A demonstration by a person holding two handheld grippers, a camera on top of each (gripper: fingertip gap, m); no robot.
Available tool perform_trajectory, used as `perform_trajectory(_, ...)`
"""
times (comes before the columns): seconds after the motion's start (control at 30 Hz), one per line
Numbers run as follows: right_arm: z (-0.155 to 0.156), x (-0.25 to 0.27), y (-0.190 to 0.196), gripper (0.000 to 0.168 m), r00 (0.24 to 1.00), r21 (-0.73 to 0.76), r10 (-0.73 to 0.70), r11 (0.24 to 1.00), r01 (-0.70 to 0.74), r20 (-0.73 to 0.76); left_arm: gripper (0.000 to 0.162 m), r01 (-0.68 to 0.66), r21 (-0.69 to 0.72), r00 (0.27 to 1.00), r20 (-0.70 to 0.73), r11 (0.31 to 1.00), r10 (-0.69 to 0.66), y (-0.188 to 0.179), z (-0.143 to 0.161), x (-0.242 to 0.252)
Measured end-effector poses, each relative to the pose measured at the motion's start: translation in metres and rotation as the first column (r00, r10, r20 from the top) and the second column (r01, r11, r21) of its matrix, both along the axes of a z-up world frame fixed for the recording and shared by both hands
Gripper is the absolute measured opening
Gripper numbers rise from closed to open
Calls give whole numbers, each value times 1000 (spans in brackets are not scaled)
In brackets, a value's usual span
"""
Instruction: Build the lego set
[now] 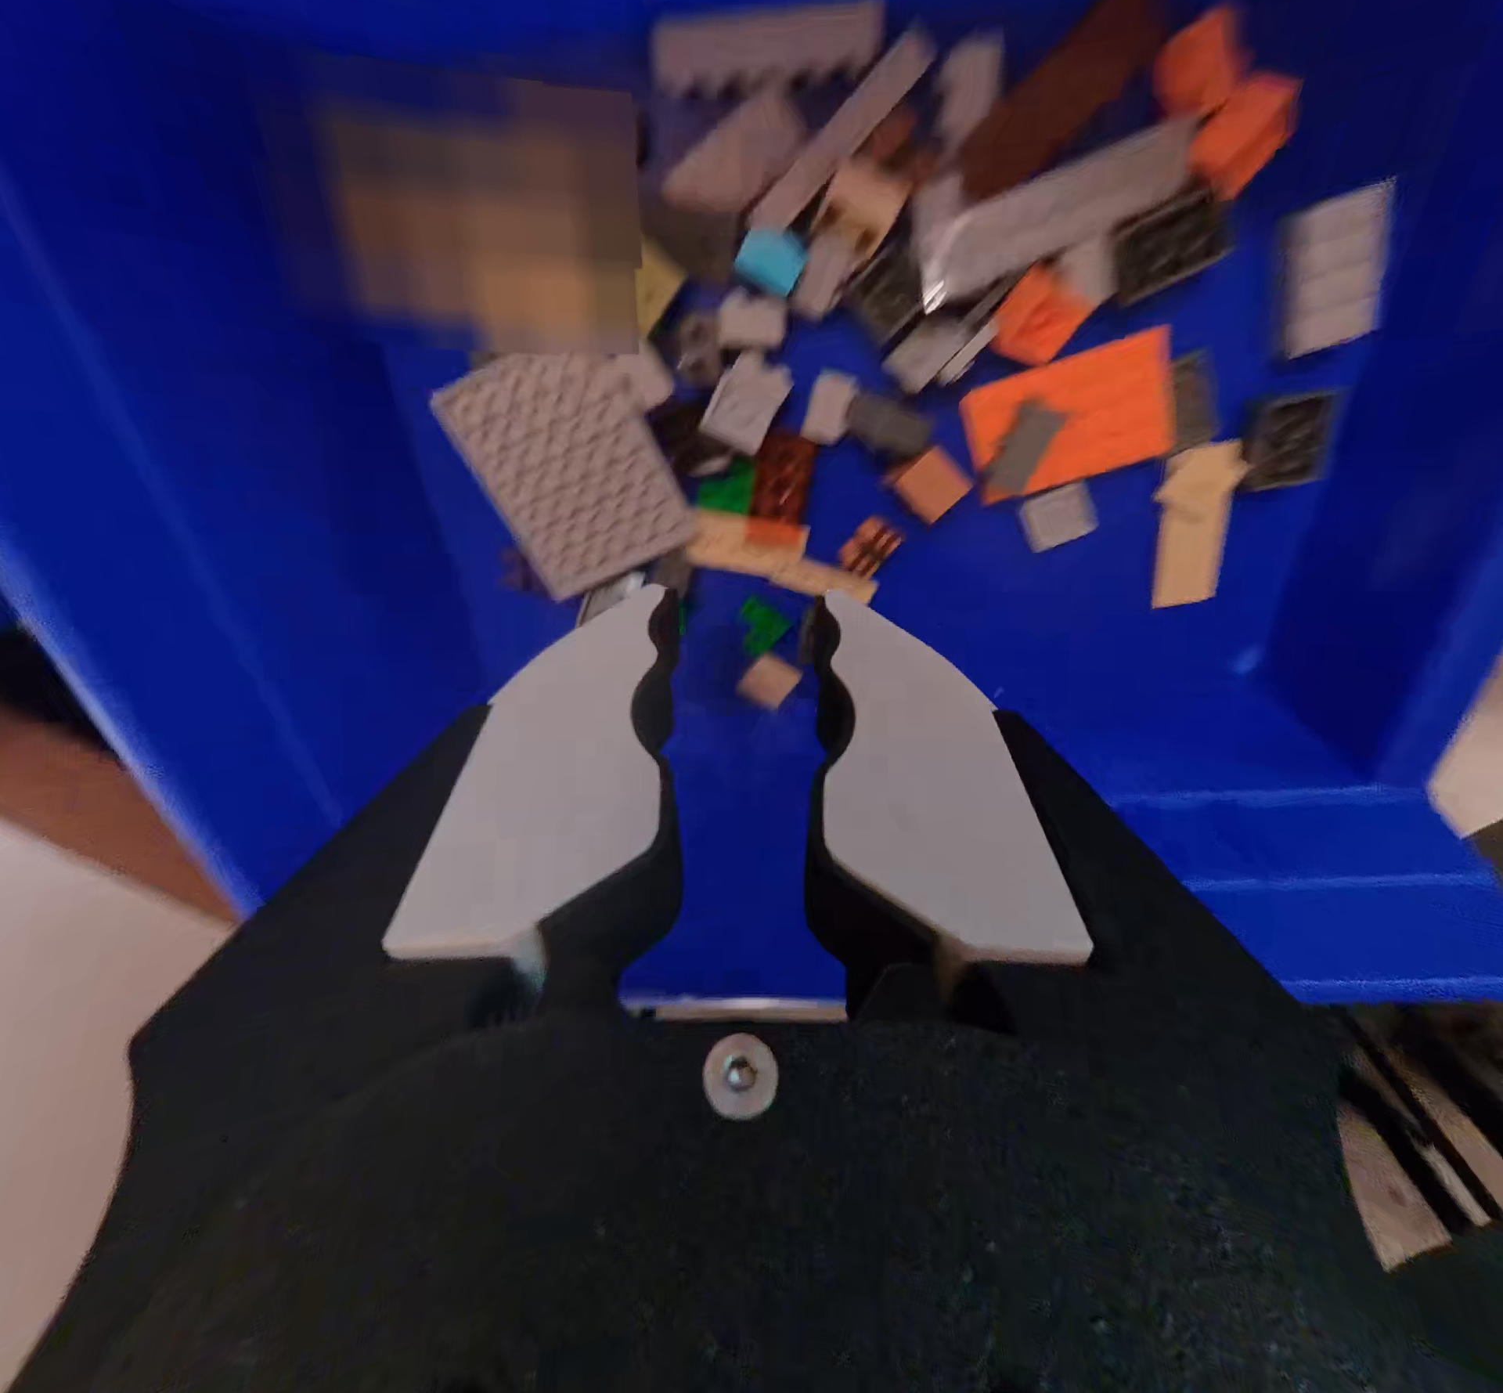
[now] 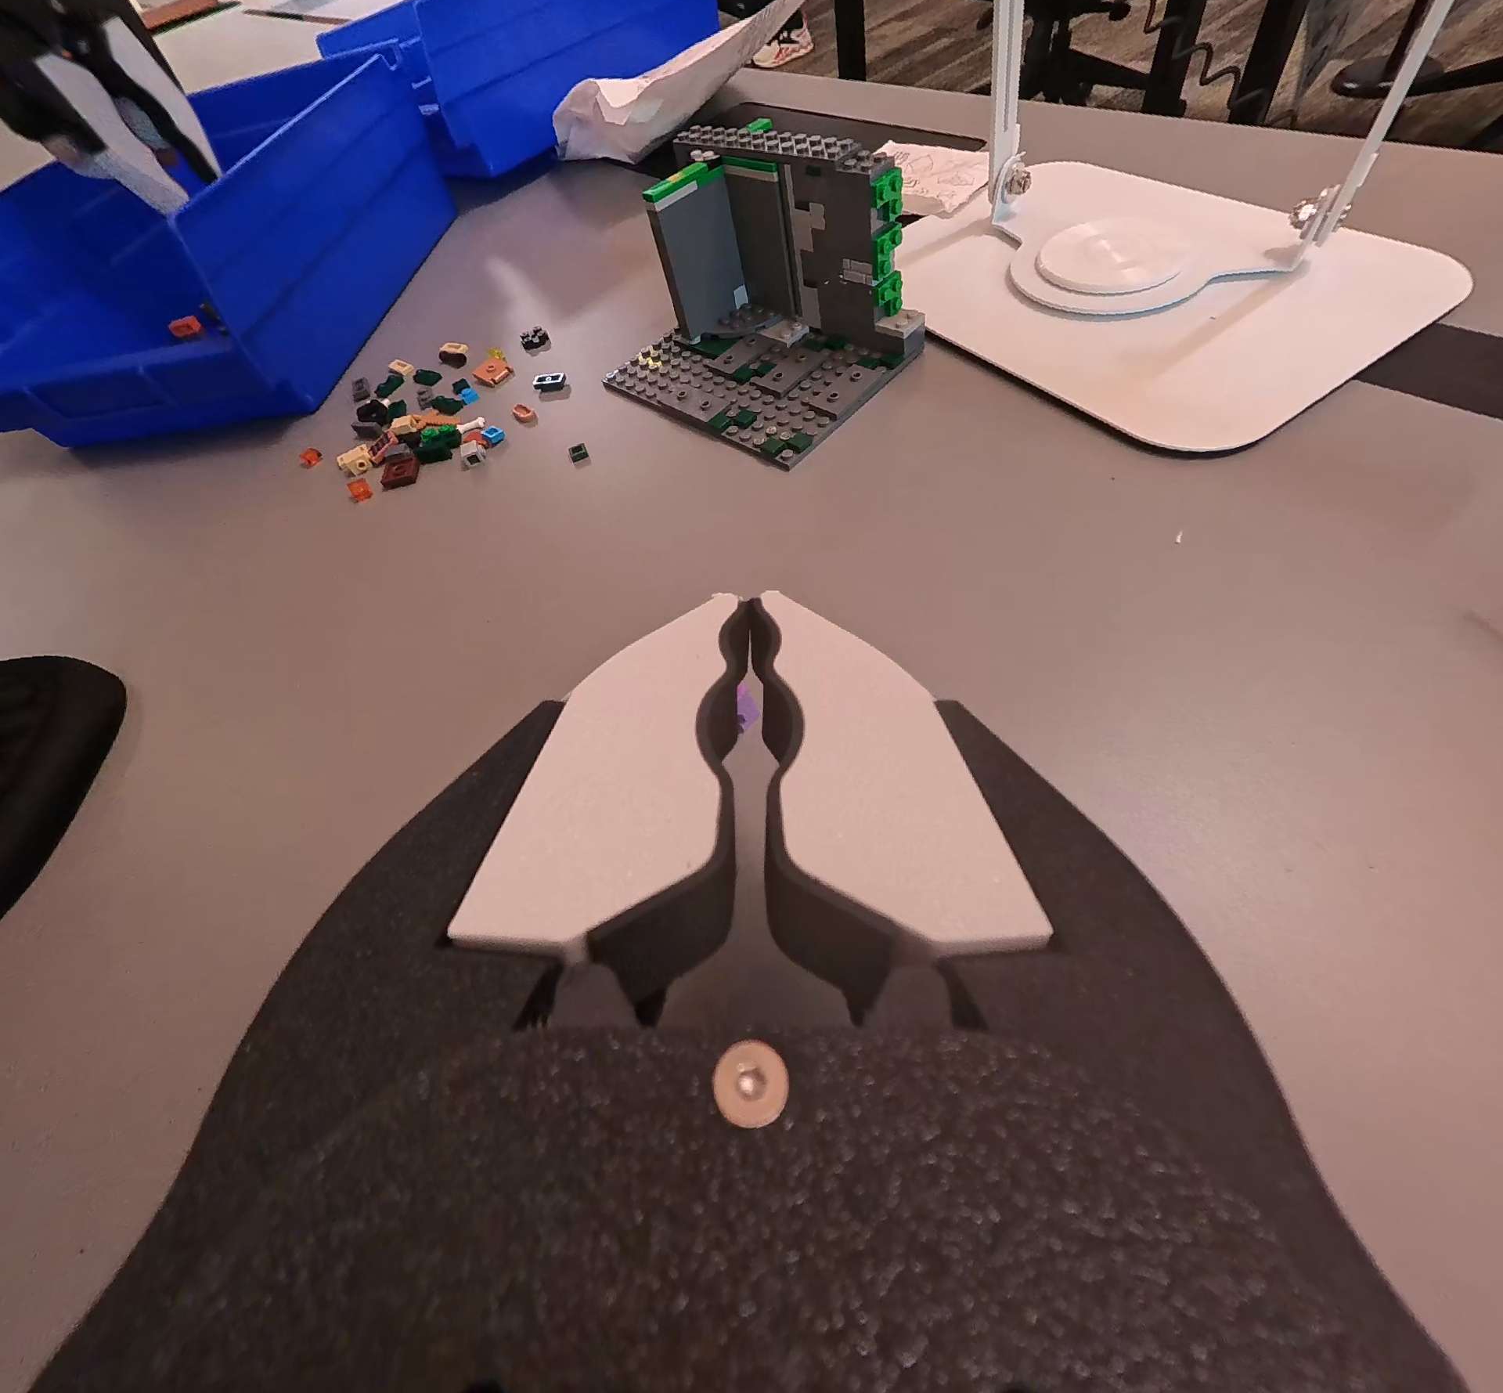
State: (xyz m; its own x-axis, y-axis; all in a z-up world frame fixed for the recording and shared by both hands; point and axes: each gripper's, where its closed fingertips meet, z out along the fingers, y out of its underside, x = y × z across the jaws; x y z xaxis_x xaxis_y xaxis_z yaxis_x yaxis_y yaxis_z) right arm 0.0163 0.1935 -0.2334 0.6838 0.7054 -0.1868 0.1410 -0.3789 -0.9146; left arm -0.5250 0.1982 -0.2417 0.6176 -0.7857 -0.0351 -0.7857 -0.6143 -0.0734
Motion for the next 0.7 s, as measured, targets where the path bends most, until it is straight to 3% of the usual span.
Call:
perform_trajectory(0.03, 0, 0, 0, 0, 1000, 0, 1, 1000, -1, 0, 32, -12, -21, 998, -57, 1000, 10, -1, -3, -12)
perform_trajectory(0.23, 1, 0, -1, 0, 1000, 1, 4, 1000, -4, -4, 30, -44, -61, 980, -197, 997, 31, 2, -25, -40)
perform_trajectory(0.53, 0, 0, -1, 0, 1000, 0, 4, 1000, -4, -2, 27, -15, -93, 968, -252, 996, -9, 8, -47, -40)
perform_trajectory(0.63, 0, 1, -1, 0, 1000, -3, 1, 1000, -1, -4, 14, -8, -86, 968, -249, 996, -14, 11, -46, -38)
perform_trajectory(0.7, 0, 2, -1, 0, 1000, -1, 0, 1000, 0, -6, 14, -4, -66, 970, -243, 998, -12, 13, -42, -37)
